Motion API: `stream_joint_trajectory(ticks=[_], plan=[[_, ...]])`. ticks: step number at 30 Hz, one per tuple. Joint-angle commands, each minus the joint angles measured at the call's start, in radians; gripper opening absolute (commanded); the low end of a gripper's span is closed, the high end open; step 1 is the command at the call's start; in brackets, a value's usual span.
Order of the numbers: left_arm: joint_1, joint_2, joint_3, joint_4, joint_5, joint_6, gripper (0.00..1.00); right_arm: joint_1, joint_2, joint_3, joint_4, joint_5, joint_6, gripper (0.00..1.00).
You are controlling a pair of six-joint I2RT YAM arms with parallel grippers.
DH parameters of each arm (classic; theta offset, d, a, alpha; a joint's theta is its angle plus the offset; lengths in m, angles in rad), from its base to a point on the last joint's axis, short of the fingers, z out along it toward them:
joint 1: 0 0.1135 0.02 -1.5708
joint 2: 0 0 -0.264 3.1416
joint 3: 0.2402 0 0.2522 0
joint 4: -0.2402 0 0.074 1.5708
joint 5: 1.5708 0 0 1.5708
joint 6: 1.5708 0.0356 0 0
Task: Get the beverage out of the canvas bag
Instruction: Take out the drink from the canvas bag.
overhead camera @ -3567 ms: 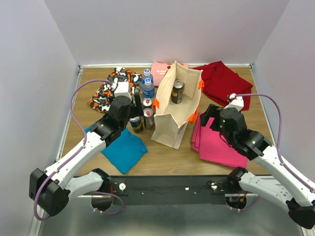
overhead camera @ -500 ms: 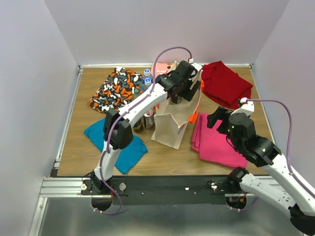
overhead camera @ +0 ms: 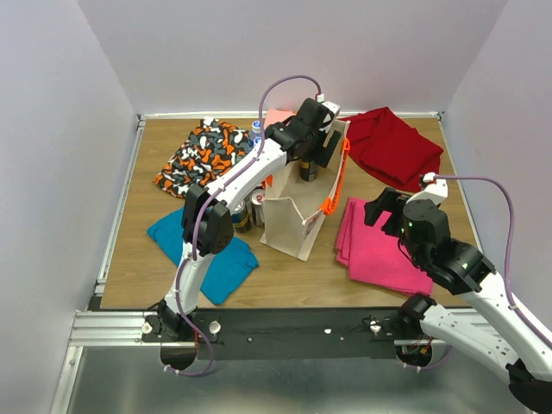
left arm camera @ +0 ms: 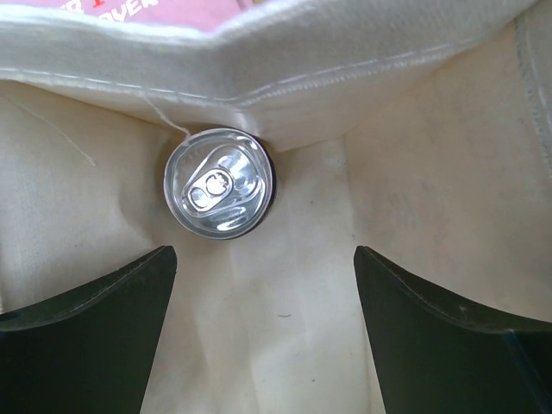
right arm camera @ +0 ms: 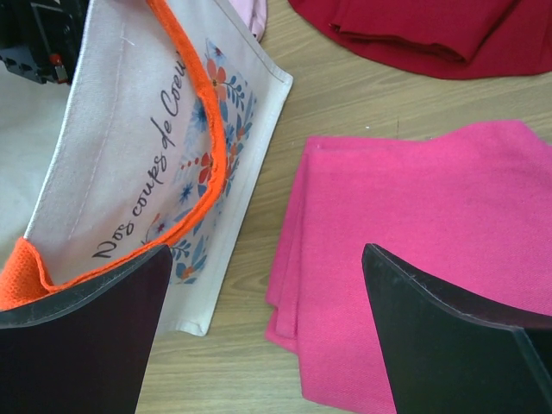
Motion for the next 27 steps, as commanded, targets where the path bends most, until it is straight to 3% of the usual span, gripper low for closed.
stream_joint_trajectory(ticks=[1,8,27], plan=[[0.000,0.032,0.050,0.032,-0.025,0.006,0.94,-0.001,0.003,-0.006,-0.016,0.036,0.008,1.00],[-0.005,0.065,0.070,0.036,-0.052,0.002,0.94,-0.001,0.001,-0.009,-0.014,0.034,0.011,1.00],[-0.080,0.087,0.059,0.102,-0.330,0.035,0.95,-0.001,0.016,-0.003,-0.005,0.027,0.005,1.00]])
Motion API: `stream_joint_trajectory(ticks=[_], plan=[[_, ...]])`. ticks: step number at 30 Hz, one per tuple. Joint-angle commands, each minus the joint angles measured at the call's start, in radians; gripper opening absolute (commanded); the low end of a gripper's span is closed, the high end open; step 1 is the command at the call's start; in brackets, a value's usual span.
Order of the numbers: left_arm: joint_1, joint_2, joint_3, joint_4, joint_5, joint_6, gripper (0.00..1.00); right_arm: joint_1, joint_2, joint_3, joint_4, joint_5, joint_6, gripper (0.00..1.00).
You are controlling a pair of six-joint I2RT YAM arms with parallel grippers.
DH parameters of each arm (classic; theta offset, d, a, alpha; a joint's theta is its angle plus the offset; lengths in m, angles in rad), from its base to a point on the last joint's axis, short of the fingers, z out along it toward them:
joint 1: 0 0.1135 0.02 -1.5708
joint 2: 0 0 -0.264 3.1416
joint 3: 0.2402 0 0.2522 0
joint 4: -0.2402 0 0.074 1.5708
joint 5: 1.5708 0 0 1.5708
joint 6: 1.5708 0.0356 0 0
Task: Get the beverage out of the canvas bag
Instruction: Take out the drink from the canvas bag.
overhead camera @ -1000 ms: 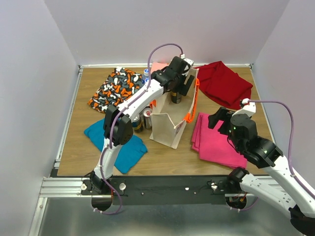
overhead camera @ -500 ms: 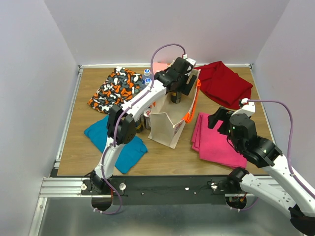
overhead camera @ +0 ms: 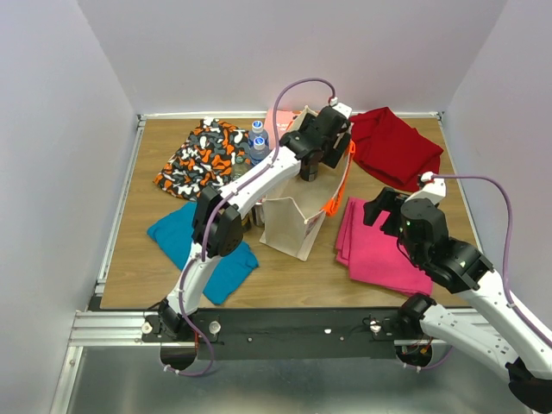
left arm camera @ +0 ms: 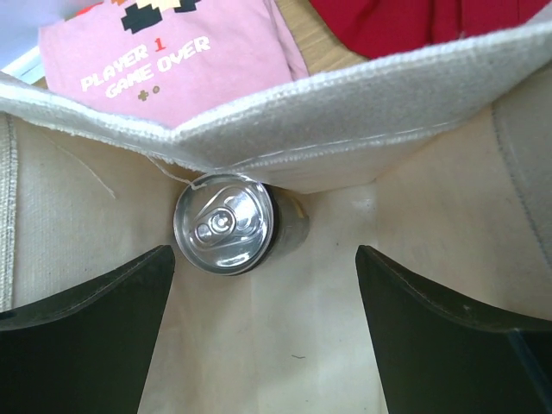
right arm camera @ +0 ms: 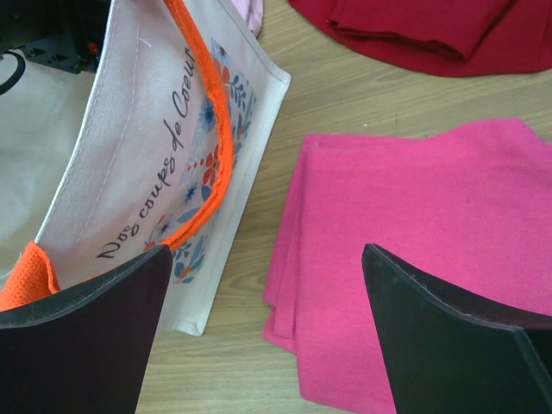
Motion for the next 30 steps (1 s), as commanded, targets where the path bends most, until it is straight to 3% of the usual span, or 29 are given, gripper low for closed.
stream_joint_trajectory(ticks=[1,30], plan=[[-0.008,0.029,0.014,0.021,-0.107,0.005,0.95,-0.001,0.002,-0.004,-0.006,0.026,0.004,1.00],[-0.007,0.125,0.117,-0.034,-0.212,-0.035,0.99,-0.001,-0.002,-0.017,-0.009,0.026,0.010,1.00]])
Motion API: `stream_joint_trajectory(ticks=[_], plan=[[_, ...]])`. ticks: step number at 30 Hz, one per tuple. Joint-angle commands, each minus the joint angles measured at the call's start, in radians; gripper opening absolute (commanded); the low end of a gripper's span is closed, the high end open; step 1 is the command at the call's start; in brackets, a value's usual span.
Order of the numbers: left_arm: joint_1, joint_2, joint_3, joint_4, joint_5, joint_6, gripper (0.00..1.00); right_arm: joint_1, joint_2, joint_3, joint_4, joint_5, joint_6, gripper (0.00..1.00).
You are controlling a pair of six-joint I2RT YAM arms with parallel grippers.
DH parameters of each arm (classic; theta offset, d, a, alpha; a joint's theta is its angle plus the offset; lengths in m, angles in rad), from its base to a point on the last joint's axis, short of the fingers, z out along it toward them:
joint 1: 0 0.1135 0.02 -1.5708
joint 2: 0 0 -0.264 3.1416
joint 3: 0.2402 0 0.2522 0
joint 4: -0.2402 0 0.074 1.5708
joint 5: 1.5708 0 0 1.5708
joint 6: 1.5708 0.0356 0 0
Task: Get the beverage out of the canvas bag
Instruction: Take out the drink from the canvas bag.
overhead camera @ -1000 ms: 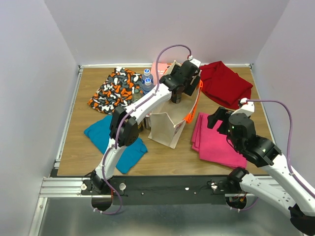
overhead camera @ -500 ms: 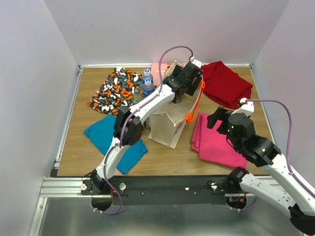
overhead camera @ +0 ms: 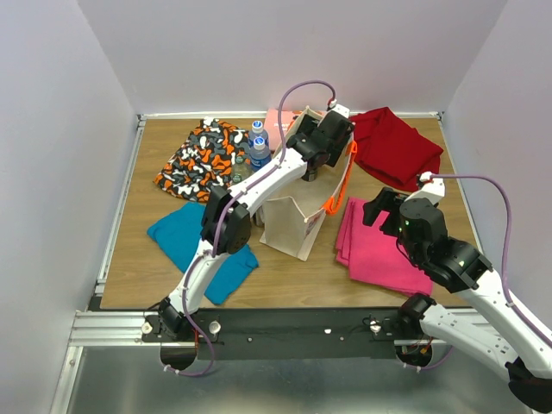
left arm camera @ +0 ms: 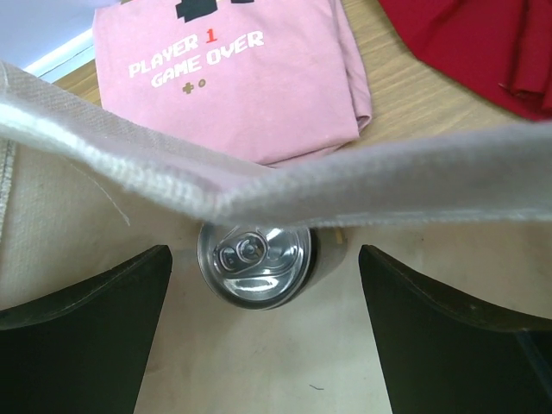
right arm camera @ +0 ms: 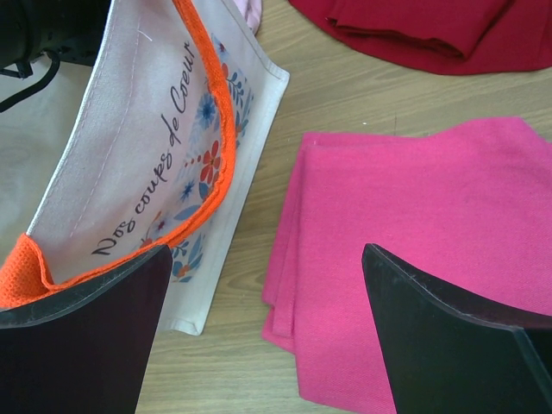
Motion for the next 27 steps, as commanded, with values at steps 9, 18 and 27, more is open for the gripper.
stream_joint_trajectory(ticks=[9,18,27], plan=[[0.003,0.033,0.032,-0.026,0.013,-0.024,0.98,-0.001,-0.007,-0.011,-0.018,0.028,0.010,1.00],[0.008,0.012,0.026,0.006,0.122,-0.012,0.93,-0.003,-0.007,-0.015,-0.016,0.029,0.013,1.00],[0.039,-0.016,-0.030,0.021,0.214,-0.093,0.89,-0.001,-0.015,-0.015,-0.021,0.034,0.011,1.00]])
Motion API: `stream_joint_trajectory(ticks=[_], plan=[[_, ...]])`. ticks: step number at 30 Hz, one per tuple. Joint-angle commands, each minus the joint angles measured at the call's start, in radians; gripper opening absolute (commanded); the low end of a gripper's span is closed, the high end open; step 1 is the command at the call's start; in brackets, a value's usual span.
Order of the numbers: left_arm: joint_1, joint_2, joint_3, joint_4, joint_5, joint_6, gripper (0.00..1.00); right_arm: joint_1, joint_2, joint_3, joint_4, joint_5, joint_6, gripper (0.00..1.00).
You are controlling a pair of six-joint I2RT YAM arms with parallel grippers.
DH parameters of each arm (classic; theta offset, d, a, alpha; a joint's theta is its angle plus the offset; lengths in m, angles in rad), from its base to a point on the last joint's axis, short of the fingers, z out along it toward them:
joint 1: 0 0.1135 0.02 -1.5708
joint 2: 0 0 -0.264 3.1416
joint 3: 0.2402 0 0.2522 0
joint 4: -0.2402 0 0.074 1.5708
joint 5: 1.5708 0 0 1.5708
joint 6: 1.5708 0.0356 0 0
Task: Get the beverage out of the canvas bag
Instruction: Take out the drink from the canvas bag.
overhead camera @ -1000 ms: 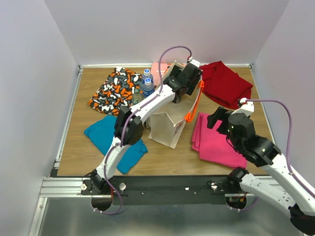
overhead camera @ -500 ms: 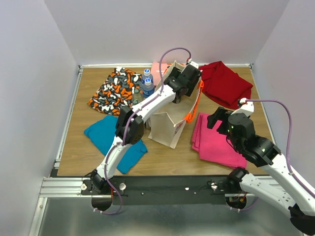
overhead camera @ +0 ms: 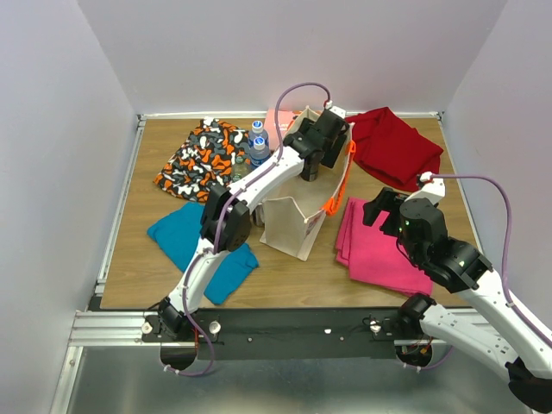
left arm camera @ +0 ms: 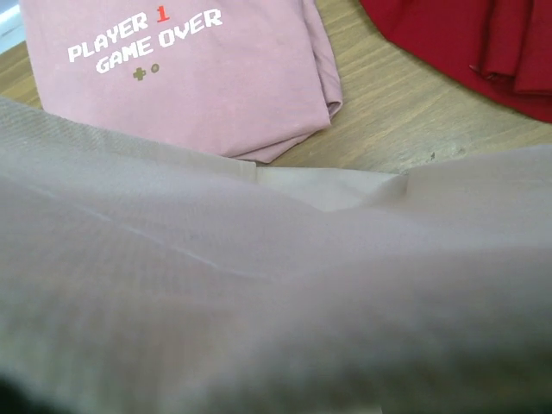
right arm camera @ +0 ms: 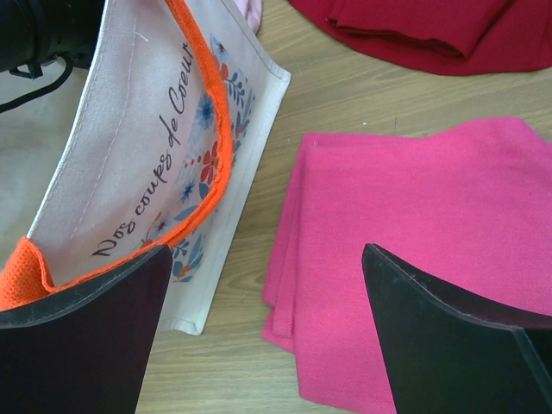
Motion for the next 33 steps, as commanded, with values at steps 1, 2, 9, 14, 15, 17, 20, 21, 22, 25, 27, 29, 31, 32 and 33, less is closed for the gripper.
stream_joint_trajectory(ticks=[1,2,9,14,15,17,20,21,22,25,27,29,31,32,33], plan=[[0.018,-0.037,-0.027,0.030,0.093,-0.064,0.89,-0.001,-0.015,-0.014,-0.021,0.035,0.010,1.00],[0.020,-0.038,-0.028,0.030,0.093,-0.067,0.89,-0.001,-0.015,-0.016,-0.021,0.034,0.011,1.00],[0.021,-0.034,-0.028,0.024,0.081,-0.071,0.89,-0.001,-0.009,-0.021,-0.013,0.032,0.011,1.00],[0.021,-0.032,-0.035,0.021,0.082,-0.076,0.84,-0.003,-0.003,-0.019,-0.011,0.029,0.005,1.00],[0.021,-0.035,-0.039,0.022,0.084,-0.076,0.82,-0.003,-0.002,-0.018,-0.011,0.030,0.007,1.00],[0.021,-0.038,-0.042,0.022,0.082,-0.079,0.80,-0.001,-0.002,-0.018,-0.010,0.030,0.005,1.00],[0.021,-0.043,-0.056,0.025,0.079,-0.081,0.76,-0.001,0.000,-0.016,-0.005,0.029,0.005,1.00],[0.021,-0.046,-0.064,0.028,0.075,-0.082,0.76,-0.001,0.000,-0.018,-0.004,0.030,0.004,1.00],[0.021,-0.049,-0.068,0.030,0.073,-0.082,0.75,-0.001,0.003,-0.018,-0.002,0.030,0.004,1.00],[0.021,-0.047,-0.071,0.028,0.068,-0.081,0.71,-0.001,0.009,-0.018,-0.001,0.027,0.002,1.00],[0.021,-0.046,-0.073,0.027,0.062,-0.082,0.70,-0.001,0.012,-0.018,0.001,0.026,0.002,1.00],[0.021,-0.047,-0.076,0.030,0.061,-0.081,0.68,-0.001,0.015,-0.015,0.004,0.027,-0.001,1.00],[0.021,-0.047,-0.079,0.030,0.062,-0.079,0.67,-0.001,0.018,-0.016,0.009,0.026,-0.004,1.00],[0.021,-0.047,-0.081,0.030,0.062,-0.079,0.65,-0.001,0.021,-0.016,0.007,0.026,-0.006,1.00],[0.021,-0.047,-0.082,0.028,0.064,-0.079,0.61,-0.001,0.023,-0.013,0.010,0.026,-0.007,1.00]])
